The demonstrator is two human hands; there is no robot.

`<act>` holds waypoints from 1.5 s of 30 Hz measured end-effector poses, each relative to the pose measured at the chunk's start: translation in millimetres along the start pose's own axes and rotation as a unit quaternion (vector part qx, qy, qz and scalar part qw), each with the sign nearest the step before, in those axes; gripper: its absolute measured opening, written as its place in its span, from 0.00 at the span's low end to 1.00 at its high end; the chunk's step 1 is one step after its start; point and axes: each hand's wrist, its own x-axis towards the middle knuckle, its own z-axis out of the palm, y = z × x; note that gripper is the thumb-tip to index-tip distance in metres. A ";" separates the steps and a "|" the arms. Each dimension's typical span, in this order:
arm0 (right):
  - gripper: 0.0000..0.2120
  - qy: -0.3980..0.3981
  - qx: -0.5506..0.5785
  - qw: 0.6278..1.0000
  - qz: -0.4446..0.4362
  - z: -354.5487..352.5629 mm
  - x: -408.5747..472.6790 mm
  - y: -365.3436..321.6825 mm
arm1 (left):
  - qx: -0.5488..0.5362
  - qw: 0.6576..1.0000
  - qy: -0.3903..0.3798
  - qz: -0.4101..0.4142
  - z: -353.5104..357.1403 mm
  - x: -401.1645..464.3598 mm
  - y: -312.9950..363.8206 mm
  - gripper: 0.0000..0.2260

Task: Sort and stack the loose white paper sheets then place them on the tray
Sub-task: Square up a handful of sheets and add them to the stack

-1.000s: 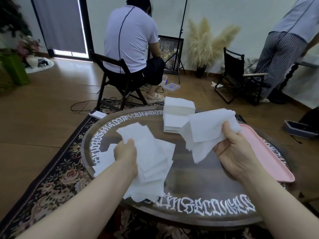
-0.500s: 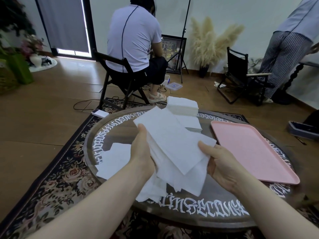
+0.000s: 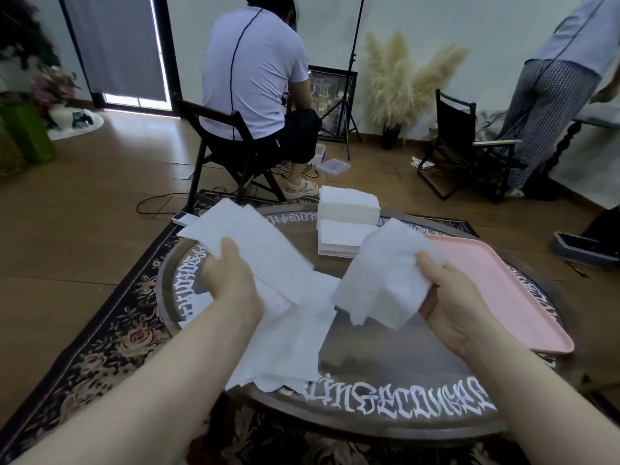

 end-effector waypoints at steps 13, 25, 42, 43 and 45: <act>0.12 -0.006 -0.266 0.956 -0.128 -13.1 4.5 -8.1 | 0.059 0.992 -0.089 -0.067 2.4 -17.9 -13.9 0.12; 0.09 -0.075 -0.173 0.977 -0.098 -17.3 5.1 -10.9 | 0.086 0.987 -0.115 -0.071 4.3 -16.0 -16.7 0.14; 0.19 -0.202 -0.242 0.948 -0.051 -12.0 0.9 -15.5 | 0.097 0.884 -0.352 -0.291 -6.2 -47.8 -58.7 0.08; 0.20 -0.194 -0.256 0.946 -0.055 -13.8 0.1 -16.2 | 0.081 0.874 -0.367 -0.308 -5.4 -48.5 -55.5 0.07; 0.17 -0.191 -0.259 0.945 -0.057 -17.2 1.5 -16.6 | 0.066 0.865 -0.380 -0.320 -3.3 -48.7 -50.5 0.05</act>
